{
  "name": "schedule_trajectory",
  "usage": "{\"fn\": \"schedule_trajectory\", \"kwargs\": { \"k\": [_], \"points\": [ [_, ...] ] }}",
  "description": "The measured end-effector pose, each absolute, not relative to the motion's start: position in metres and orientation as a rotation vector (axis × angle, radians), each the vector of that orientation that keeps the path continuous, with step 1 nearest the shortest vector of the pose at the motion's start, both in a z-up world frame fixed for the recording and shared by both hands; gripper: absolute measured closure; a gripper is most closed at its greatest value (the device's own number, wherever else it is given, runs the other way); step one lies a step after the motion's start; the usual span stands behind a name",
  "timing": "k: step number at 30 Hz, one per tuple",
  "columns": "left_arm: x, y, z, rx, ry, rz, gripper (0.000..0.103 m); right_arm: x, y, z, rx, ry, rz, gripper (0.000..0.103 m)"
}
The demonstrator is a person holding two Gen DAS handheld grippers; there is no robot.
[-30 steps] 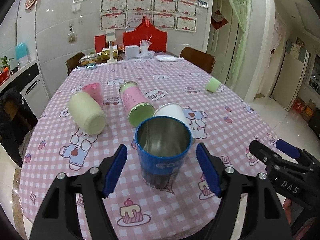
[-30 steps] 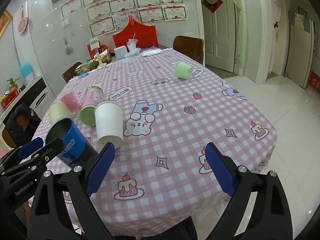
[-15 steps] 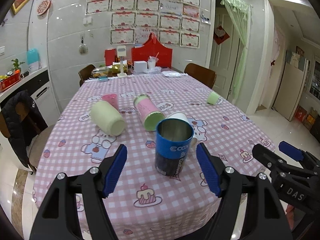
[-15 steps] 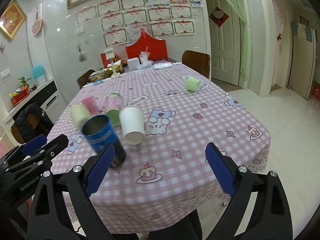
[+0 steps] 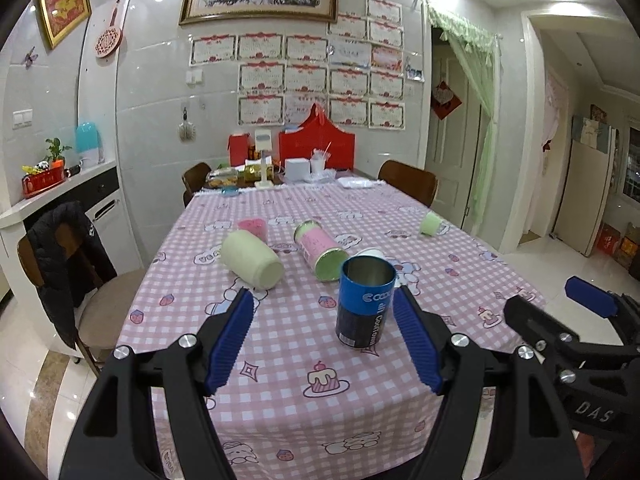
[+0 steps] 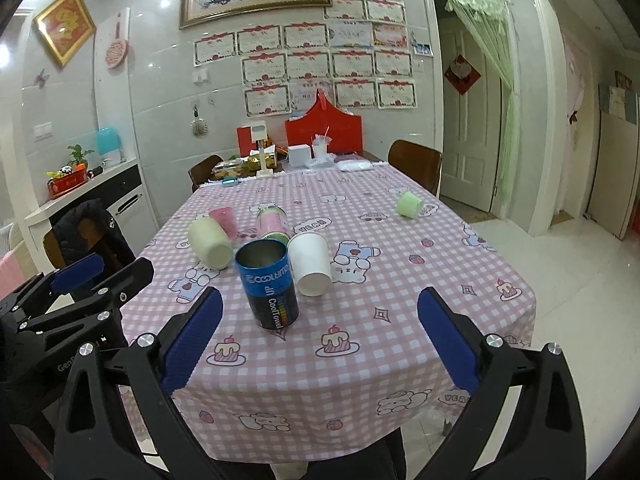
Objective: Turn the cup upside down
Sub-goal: 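Open the left gripper and withdraw it from the standing can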
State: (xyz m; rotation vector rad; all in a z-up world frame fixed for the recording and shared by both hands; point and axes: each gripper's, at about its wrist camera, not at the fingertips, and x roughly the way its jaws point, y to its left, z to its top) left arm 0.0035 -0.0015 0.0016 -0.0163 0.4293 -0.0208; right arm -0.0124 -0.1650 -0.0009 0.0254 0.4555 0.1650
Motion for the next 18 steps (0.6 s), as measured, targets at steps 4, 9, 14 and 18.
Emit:
{"fn": "schedule_trajectory", "kwargs": {
  "k": [4, 9, 14, 18],
  "points": [
    [-0.008, -0.002, 0.007, -0.019, 0.401, -0.028, 0.031, -0.021, -0.162, 0.001, 0.014, 0.435, 0.155, 0.008],
    [-0.017, -0.002, 0.012, -0.021, 0.378, -0.049, 0.031, -0.031, -0.162, 0.003, 0.016, 0.411, 0.141, 0.008],
    [-0.022, -0.006, 0.015, -0.011, 0.364, -0.051, 0.031, -0.038, -0.163, 0.003, 0.011, 0.392, 0.131, 0.008],
    [-0.023, -0.008, 0.015, -0.006, 0.363, -0.049, 0.029, -0.038, -0.164, 0.002, 0.010, 0.389, 0.126, 0.008]
  ]
}}
